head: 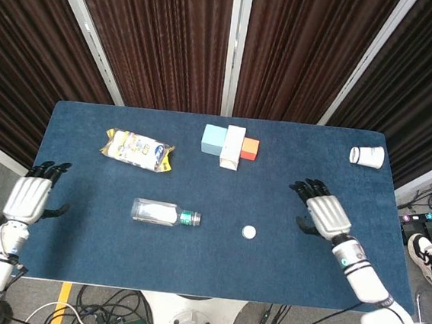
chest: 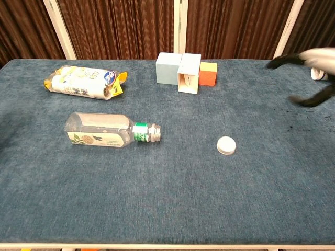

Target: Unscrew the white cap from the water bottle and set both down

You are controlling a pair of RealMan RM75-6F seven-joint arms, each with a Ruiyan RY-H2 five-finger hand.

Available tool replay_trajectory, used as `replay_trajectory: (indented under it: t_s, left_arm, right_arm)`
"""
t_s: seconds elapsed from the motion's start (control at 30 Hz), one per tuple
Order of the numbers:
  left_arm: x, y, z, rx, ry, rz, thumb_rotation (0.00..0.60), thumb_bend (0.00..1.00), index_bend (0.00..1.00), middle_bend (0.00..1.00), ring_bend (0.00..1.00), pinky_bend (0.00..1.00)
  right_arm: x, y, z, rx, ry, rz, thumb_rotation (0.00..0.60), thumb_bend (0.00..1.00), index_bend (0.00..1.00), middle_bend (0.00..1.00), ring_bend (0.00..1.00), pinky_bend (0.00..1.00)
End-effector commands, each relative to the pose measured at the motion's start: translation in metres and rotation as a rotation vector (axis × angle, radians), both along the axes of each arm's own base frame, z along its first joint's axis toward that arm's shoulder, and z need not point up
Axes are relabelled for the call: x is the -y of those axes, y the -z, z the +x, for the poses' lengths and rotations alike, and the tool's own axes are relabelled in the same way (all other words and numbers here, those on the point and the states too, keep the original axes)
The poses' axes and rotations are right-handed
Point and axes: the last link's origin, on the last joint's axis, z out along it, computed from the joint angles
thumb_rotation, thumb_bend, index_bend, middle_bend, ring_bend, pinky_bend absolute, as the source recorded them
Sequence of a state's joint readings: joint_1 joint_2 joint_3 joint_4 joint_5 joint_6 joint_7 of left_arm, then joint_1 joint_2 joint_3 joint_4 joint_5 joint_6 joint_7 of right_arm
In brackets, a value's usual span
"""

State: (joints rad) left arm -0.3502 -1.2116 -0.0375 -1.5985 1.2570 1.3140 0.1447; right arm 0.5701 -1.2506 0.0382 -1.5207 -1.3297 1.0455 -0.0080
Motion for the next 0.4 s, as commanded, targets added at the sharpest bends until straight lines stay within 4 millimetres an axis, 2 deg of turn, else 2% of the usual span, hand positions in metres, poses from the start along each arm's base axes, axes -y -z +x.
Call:
replay_trajectory:
  t_s: [0.03,0.17,0.3,0.4]
  left_arm:
    - [0.012,-0.020,-0.016,-0.050,-0.010,0.053,0.600,0.20,0.16,0.22,0.11,0.17]
    - [0.031,-0.033,-0.024,-0.074,0.002,0.089,0.600,0.20,0.17,0.22,0.11,0.15]
    - [0.051,-0.039,-0.024,-0.075,-0.002,0.117,0.600,0.20,0.17,0.22,0.11,0.15]
    - [0.062,-0.039,-0.021,-0.065,-0.002,0.134,0.600,0.20,0.17,0.22,0.11,0.15]
  right_arm:
    - [-0.043,-0.046,-0.026,0.055,0.043,-0.111,0.600,0.37,0.10,0.08,0.00,0.00]
    - [-0.077,-0.072,-0.037,0.086,0.035,-0.217,0.600,0.37,0.10,0.07,0.00,0.00]
    - [-0.103,-0.084,-0.042,0.106,0.043,-0.293,0.600,0.37,0.09,0.07,0.00,0.00]
    - [-0.114,-0.086,-0.044,0.116,0.054,-0.318,0.600,0.37,0.09,0.07,0.00,0.00]
